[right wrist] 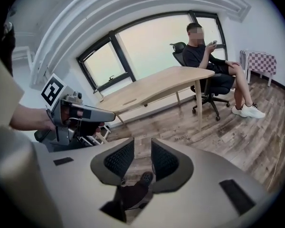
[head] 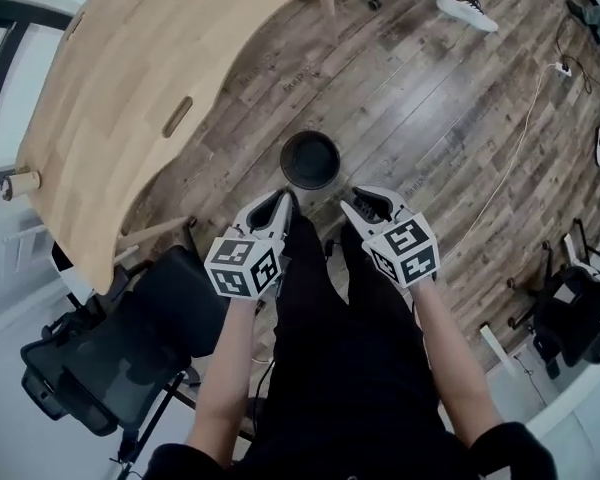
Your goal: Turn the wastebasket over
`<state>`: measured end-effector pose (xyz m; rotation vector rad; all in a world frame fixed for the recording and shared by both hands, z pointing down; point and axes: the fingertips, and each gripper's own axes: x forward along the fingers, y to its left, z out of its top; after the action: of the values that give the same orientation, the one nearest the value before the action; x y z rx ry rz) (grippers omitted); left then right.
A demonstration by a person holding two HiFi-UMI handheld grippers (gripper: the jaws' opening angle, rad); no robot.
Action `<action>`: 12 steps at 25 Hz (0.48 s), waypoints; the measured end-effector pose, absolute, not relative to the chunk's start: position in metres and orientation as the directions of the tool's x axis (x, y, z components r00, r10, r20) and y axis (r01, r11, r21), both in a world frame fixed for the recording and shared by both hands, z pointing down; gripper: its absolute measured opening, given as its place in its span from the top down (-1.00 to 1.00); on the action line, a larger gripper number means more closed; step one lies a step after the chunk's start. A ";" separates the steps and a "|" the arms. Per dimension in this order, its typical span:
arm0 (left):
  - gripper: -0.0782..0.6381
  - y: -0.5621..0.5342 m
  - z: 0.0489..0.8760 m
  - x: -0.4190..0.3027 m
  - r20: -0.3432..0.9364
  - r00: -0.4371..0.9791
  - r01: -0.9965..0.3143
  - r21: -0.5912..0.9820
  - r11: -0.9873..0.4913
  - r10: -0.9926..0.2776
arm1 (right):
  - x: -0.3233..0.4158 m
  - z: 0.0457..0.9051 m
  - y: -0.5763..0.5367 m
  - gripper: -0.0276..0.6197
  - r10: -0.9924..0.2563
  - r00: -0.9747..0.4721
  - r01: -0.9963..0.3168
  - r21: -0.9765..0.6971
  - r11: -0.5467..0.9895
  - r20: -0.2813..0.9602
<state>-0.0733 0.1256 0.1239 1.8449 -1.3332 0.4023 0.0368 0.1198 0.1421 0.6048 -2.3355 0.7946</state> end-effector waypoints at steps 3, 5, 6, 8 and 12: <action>0.73 0.121 0.145 -0.073 0.678 0.439 -0.885 0.440 -0.154 -0.589 | 0.030 0.161 0.121 0.50 -0.223 -0.693 -0.611 -0.396 0.685 0.685; 0.73 0.115 0.159 -0.073 0.688 0.466 -0.875 0.453 -0.172 -0.557 | 0.028 0.176 0.119 0.47 -0.223 -0.677 -0.635 -0.404 0.658 0.701; 0.73 0.113 0.167 -0.074 0.692 0.478 -0.870 0.460 -0.179 -0.541 | 0.027 0.185 0.118 0.45 -0.224 -0.669 -0.648 -0.408 0.643 0.709; 0.73 0.111 0.185 -0.076 0.699 0.498 -0.860 0.474 -0.189 -0.513 | 0.026 0.203 0.116 0.44 -0.230 -0.650 -0.674 -0.411 0.613 0.724; 0.65 0.107 0.220 -0.076 0.707 0.536 -0.840 0.503 -0.206 -0.461 | 0.025 0.240 0.108 0.43 -0.243 -0.617 -0.717 -0.408 0.565 0.748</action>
<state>-0.0765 0.1066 0.2205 1.8452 -1.0713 0.5115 0.0255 0.1075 0.2396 0.7649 -2.1552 0.9533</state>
